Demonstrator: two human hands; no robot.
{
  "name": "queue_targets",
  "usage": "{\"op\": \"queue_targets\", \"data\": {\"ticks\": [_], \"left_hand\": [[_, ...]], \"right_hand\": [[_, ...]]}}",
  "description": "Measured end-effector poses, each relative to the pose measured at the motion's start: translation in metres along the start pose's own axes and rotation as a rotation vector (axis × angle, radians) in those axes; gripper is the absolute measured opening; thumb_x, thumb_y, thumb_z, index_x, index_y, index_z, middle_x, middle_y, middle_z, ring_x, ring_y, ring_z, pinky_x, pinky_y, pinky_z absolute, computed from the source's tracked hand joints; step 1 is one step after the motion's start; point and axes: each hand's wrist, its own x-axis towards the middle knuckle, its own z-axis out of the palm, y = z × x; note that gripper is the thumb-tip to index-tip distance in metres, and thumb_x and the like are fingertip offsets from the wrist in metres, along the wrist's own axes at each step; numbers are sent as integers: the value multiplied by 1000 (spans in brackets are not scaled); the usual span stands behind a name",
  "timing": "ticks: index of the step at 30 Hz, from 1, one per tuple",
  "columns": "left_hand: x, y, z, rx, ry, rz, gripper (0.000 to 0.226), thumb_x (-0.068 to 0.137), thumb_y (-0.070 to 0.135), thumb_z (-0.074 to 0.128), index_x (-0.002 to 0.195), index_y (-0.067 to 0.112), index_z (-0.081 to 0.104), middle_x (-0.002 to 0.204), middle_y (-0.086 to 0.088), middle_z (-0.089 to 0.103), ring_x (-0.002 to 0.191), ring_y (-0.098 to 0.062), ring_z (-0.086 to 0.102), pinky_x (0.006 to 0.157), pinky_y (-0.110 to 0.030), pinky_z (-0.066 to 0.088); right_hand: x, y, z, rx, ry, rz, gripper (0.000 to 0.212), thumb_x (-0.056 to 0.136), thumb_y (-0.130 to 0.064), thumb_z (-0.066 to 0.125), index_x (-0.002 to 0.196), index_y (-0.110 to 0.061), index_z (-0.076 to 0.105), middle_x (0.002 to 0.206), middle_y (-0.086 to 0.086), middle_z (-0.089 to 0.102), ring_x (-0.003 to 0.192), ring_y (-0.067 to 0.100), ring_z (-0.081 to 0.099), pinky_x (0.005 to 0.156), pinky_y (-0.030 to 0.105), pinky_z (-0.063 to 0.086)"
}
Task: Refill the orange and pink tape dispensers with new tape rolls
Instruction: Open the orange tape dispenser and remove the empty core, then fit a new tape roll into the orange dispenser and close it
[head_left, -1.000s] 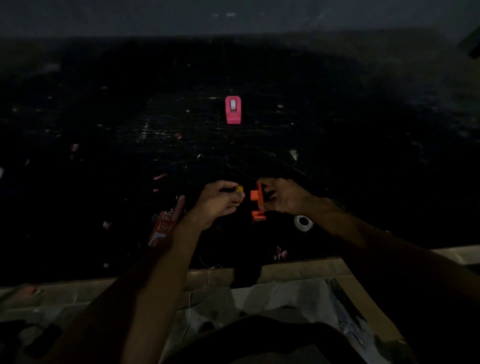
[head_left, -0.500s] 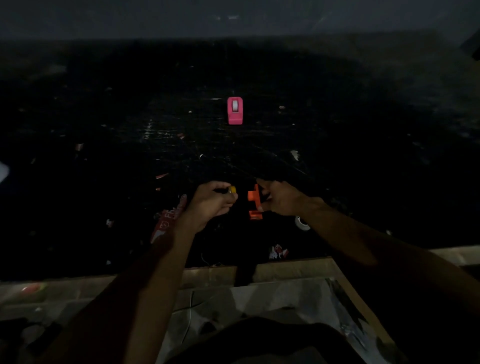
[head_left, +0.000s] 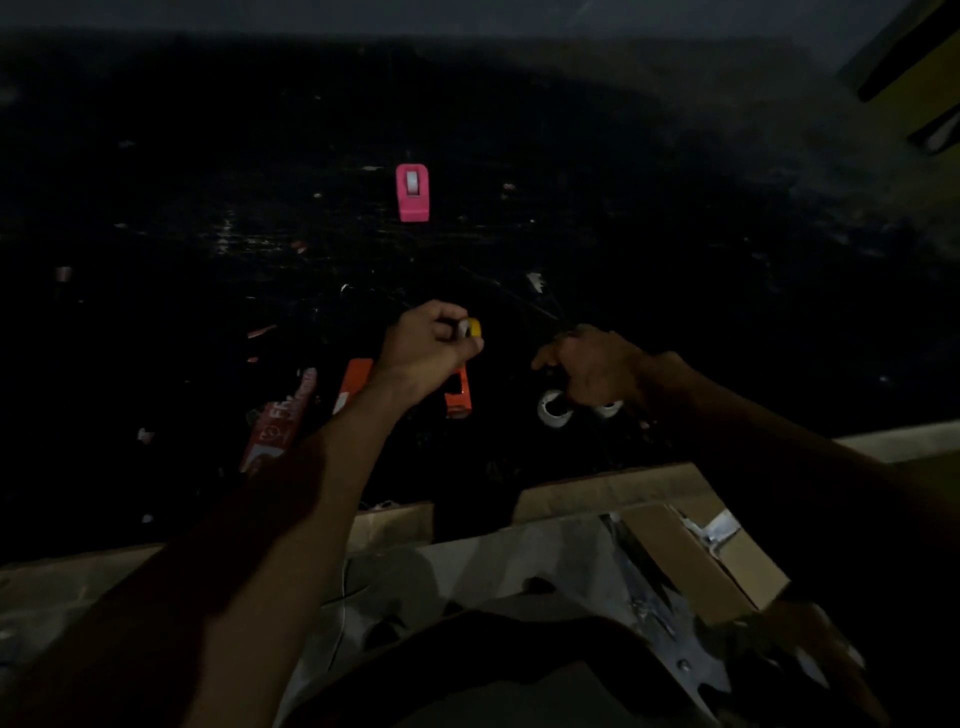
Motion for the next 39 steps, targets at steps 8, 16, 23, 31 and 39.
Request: {"op": "queue_targets", "data": {"ticks": [8, 16, 23, 31, 39], "left_hand": [[-9, 11, 39, 300, -136, 105, 42, 77, 25, 75, 116, 30, 61, 102, 8, 63, 94, -10, 62, 75, -20, 47], [-8, 13, 58, 694, -150, 120, 51, 79, 26, 71, 127, 21, 54, 121, -7, 66, 113, -27, 62, 94, -41, 52], [-13, 6, 86, 988, -235, 188, 30, 84, 23, 62, 112, 14, 62, 118, -16, 62, 105, -37, 62, 83, -41, 53], [-15, 3, 89, 1040, -242, 177, 42, 88, 21, 60, 128, 14, 50, 131, -18, 44, 112, -42, 55, 89, -45, 47], [-15, 6, 49, -137, 5, -94, 38, 87, 16, 66, 124, 12, 60, 109, -8, 69, 83, -14, 66, 80, -31, 56]], "right_hand": [[-15, 4, 27, -119, 30, 69, 50, 82, -47, 58, 125, -25, 49, 135, 5, 46, 125, 30, 37, 95, 51, 36], [-39, 30, 2, 95, 248, 165, 36, 72, -47, 62, 98, -22, 62, 110, 7, 62, 109, 33, 53, 90, 48, 45], [-44, 46, -19, 275, 408, 182, 33, 65, -45, 71, 91, -26, 63, 102, 2, 67, 101, 30, 59, 84, 49, 51], [-41, 37, -17, 564, 455, 117, 32, 70, -31, 78, 95, -13, 68, 91, 0, 67, 82, 14, 61, 69, 24, 48], [-10, -3, -9, 1045, 382, 18, 31, 69, 0, 75, 95, -11, 61, 81, -5, 56, 74, 6, 52, 74, 22, 48]]}}
